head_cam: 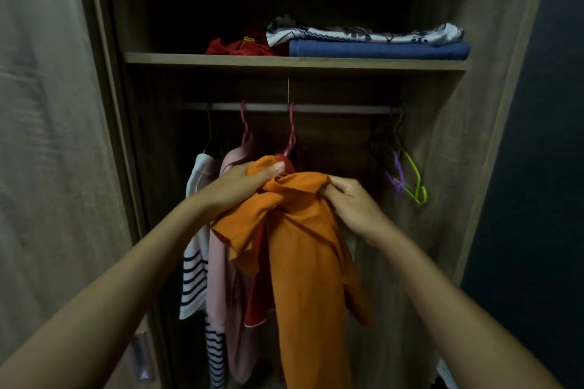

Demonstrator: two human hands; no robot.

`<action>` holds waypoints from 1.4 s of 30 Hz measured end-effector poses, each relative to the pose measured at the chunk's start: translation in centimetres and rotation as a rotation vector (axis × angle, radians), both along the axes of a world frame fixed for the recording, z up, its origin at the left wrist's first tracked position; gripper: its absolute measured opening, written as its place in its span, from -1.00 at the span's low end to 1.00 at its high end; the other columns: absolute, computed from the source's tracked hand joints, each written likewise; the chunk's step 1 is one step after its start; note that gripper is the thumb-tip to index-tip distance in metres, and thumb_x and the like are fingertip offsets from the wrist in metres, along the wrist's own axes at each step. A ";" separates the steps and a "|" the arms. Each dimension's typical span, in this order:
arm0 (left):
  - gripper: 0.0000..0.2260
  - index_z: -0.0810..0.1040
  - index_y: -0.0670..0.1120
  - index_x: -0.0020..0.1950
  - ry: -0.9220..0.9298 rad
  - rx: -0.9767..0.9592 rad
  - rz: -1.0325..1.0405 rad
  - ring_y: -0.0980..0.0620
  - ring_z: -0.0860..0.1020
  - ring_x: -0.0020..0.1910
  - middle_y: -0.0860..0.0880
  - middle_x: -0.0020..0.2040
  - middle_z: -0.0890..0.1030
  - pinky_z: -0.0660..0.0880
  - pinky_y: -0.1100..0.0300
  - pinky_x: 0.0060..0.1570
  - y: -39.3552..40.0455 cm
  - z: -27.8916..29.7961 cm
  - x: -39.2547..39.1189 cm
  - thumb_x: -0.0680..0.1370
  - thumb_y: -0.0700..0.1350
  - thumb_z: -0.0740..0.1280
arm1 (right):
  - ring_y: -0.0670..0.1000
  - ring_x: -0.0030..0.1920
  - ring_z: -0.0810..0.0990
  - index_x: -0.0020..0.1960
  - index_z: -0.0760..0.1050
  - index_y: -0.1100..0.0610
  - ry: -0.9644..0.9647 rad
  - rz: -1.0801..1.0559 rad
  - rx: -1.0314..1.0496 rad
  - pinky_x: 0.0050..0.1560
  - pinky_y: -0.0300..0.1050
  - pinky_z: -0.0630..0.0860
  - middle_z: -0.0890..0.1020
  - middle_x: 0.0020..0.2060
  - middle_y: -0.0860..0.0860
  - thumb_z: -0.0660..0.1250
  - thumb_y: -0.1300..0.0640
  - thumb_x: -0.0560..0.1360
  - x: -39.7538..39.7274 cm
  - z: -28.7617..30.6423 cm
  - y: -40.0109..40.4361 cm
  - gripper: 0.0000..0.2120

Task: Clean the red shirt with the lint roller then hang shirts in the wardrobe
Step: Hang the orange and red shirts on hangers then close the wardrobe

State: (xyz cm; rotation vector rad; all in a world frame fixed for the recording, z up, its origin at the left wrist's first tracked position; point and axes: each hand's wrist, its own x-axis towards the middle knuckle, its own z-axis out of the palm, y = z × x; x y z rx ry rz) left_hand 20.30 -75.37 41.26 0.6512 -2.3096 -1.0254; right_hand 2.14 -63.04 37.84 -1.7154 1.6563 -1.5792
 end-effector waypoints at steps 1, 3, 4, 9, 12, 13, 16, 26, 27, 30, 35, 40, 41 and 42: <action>-0.65 0.57 0.11 -0.16 -0.010 -0.008 -0.004 0.09 0.62 -0.15 0.10 -0.25 0.63 0.53 0.12 0.05 -0.1 0.1 0.2 0.45 0.36 0.26 | -0.29 -0.20 0.59 -0.06 0.63 -0.16 -0.017 -0.009 -0.004 -0.16 -0.32 0.46 0.69 -0.22 -0.21 0.18 0.01 0.61 0.1 0.4 0.0 -0.74; -0.67 0.53 0.10 -0.20 -0.020 0.016 -0.019 0.09 0.61 -0.20 0.08 -0.28 0.62 0.54 0.10 0.00 -0.1 0.2 0.7 0.40 0.35 0.35 | -0.30 -0.20 0.59 -0.09 0.63 -0.19 -0.025 -0.038 -0.015 -0.15 -0.30 0.45 0.69 -0.22 -0.23 0.17 0.03 0.61 -0.1 1.1 0.0 -0.72; -0.68 0.54 0.11 -0.17 -0.013 0.044 -0.029 0.06 0.62 -0.16 0.05 -0.24 0.64 0.55 0.09 0.03 -0.3 0.1 0.9 0.39 0.34 0.37 | -0.27 -0.18 0.60 -0.09 0.63 -0.19 -0.013 -0.048 -0.019 -0.12 -0.28 0.47 0.69 -0.20 -0.20 0.16 0.02 0.61 -0.1 1.4 -0.1 -0.71; -0.83 0.42 0.24 0.15 0.174 0.085 0.026 0.13 0.58 0.06 0.08 0.05 0.58 0.51 0.26 -0.06 -0.2 0.4 1.5 0.57 0.14 0.25 | -0.10 -0.03 0.63 -0.10 0.63 -0.14 -0.017 -0.099 -0.080 0.10 -0.10 0.49 0.69 -0.11 -0.08 0.13 0.07 0.62 -0.6 2.2 -0.4 -0.68; -0.72 0.39 0.14 0.30 0.243 0.049 0.065 0.14 0.57 0.09 0.07 0.10 0.58 0.49 0.30 -0.02 -0.8 0.1 1.5 0.60 0.12 0.20 | 0.04 -0.05 0.65 -0.05 0.63 -0.04 0.018 -0.150 -0.107 0.03 -0.04 0.52 0.69 -0.09 0.06 0.13 0.08 0.62 -1.0 2.6 -0.2 -0.71; -0.64 0.42 0.07 0.35 0.249 0.045 0.077 0.13 0.57 0.12 0.05 0.13 0.59 0.48 0.30 0.04 -0.8 0.0 1.4 0.60 0.14 0.18 | 0.07 -0.08 0.65 -0.05 0.63 0.01 0.036 -0.157 -0.119 -0.02 -0.03 0.52 0.69 -0.10 0.11 0.14 0.08 0.61 -1.2 2.6 -0.2 -0.72; -0.47 0.46 0.00 0.37 0.234 0.038 0.130 0.11 0.55 0.16 0.01 0.18 0.61 0.44 0.21 0.18 -0.9 0.1 1.4 0.56 0.29 0.10 | -0.02 -0.27 0.56 -0.09 0.62 0.10 0.029 -0.144 -0.140 -0.17 -0.08 0.44 0.64 -0.26 0.11 0.15 0.07 0.61 -1.5 2.8 -0.1 -0.72; -0.63 0.46 0.11 0.18 0.012 0.070 -0.031 0.06 0.62 0.04 -0.01 0.09 0.62 0.57 0.17 0.01 -0.5 1.1 2.2 0.42 0.12 0.43 | -0.04 -0.17 0.55 -0.14 0.60 -0.05 -0.238 -0.219 -0.123 -0.11 -0.12 0.44 0.62 -0.26 -0.07 0.13 0.18 0.55 -2.7 2.5 -0.2 -0.70; -0.63 0.50 0.03 0.16 0.012 0.040 -0.016 0.02 0.64 0.02 -0.07 0.06 0.64 0.59 0.09 0.05 -0.9 1.0 2.2 0.41 0.10 0.45 | -0.03 -0.12 0.55 -0.11 0.58 -0.03 -0.248 -0.245 -0.137 -0.06 -0.12 0.44 0.62 -0.20 -0.05 0.12 0.21 0.54 -2.7 2.5 -0.2 -0.71; -0.75 0.58 -0.10 -0.10 0.079 -0.056 0.038 0.00 0.62 -0.16 -0.12 -0.17 0.63 0.56 0.06 -0.02 -0.8 0.8 1.8 0.46 0.08 0.42 | -0.11 -0.11 0.58 -0.07 0.56 0.02 -0.253 -0.210 -0.173 -0.05 -0.27 0.49 0.63 -0.16 -0.07 0.20 0.17 0.58 -2.2 2.6 0.5 -0.83; -0.46 0.60 -0.29 0.02 0.196 -0.008 0.141 0.05 0.58 -0.29 0.06 -0.41 0.57 0.46 0.12 0.02 0.2 1.1 1.4 0.61 0.17 0.11 | -0.19 -0.15 0.64 -0.14 0.63 -0.05 -0.109 -0.209 -0.106 -0.14 -0.37 0.51 0.70 -0.22 -0.16 0.34 -0.01 0.51 -2.8 2.8 1.3 -0.89; -0.43 0.58 -0.33 -0.14 0.136 -0.083 0.135 -0.22 0.61 -0.16 -0.28 -0.23 0.60 0.52 -0.13 0.13 -0.5 0.0 1.5 0.63 0.15 0.08 | -0.05 -0.13 0.64 -0.15 0.64 -0.03 -0.092 -0.295 0.009 -0.04 -0.13 0.50 0.69 -0.22 -0.08 0.21 0.00 0.58 -4.0 2.4 1.4 -0.75; -0.41 0.55 -0.38 -0.12 0.134 -0.069 0.121 -0.30 0.59 -0.13 -0.34 -0.22 0.59 0.51 -0.16 0.11 -0.6 -0.2 1.5 0.63 0.15 0.08 | -0.03 -0.17 0.63 -0.15 0.64 0.00 -0.084 -0.290 0.046 -0.07 -0.11 0.50 0.68 -0.26 -0.06 0.21 0.00 0.58 -4.1 2.3 1.4 -0.74; -0.41 0.52 -0.40 -0.09 0.134 -0.059 0.110 -0.34 0.57 -0.12 -0.35 -0.21 0.57 0.50 -0.18 0.10 -0.6 -0.4 1.4 0.64 0.14 0.08 | -0.02 -0.22 0.61 -0.15 0.63 0.03 -0.080 -0.280 0.073 -0.13 -0.11 0.49 0.65 -0.29 -0.03 0.20 0.03 0.58 -4.0 2.5 1.4 -0.74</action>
